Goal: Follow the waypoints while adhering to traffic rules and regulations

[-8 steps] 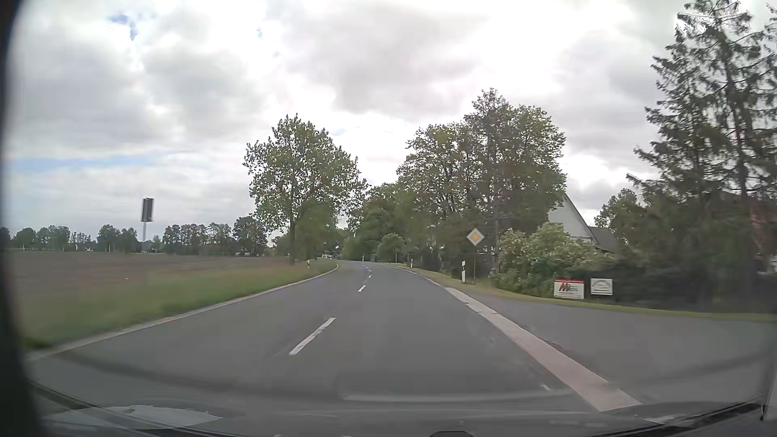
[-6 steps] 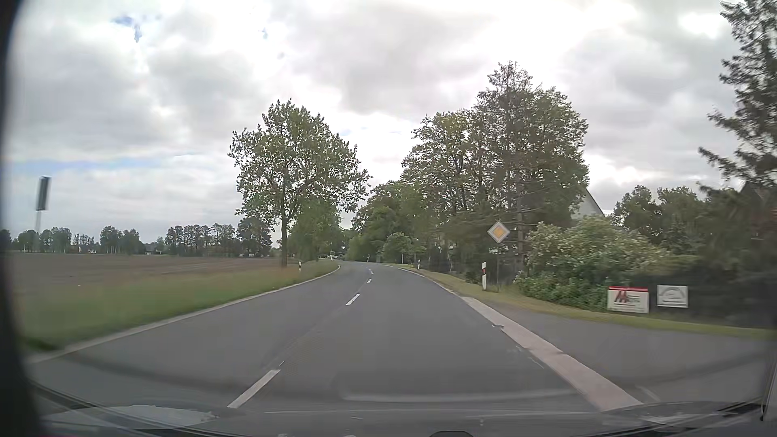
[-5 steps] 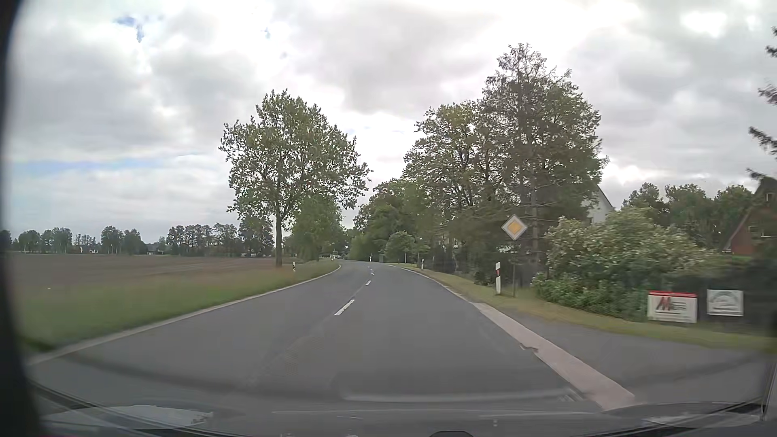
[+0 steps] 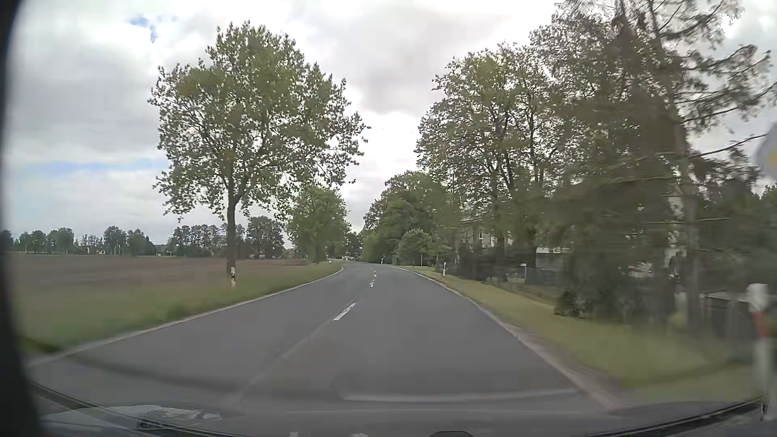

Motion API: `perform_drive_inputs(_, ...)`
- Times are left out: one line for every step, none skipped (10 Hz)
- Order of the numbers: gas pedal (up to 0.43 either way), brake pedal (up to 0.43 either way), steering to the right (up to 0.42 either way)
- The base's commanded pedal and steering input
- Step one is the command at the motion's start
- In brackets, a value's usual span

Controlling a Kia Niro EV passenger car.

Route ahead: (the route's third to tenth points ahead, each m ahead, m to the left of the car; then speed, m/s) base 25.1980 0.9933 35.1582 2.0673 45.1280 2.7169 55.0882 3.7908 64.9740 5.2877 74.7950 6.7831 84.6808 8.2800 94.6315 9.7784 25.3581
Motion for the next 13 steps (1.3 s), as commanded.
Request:
perform_drive_inputs(0.37,0.0,-0.016)
perform_drive_inputs(0.37,0.0,-0.016)
perform_drive_inputs(0.37,0.0,-0.016)
perform_drive_inputs(0.37,0.0,-0.018)
perform_drive_inputs(0.37,0.0,-0.018)
perform_drive_inputs(0.37,0.0,-0.018)
perform_drive_inputs(0.37,0.0,-0.018)
perform_drive_inputs(0.358,0.0,-0.018)
perform_drive_inputs(0.311,0.0,-0.017)
perform_drive_inputs(0.189,0.0,-0.017)
perform_drive_inputs(0.0,0.0,-0.016)
perform_drive_inputs(0.0,0.0,-0.016)
perform_drive_inputs(0.0,0.0,-0.016)
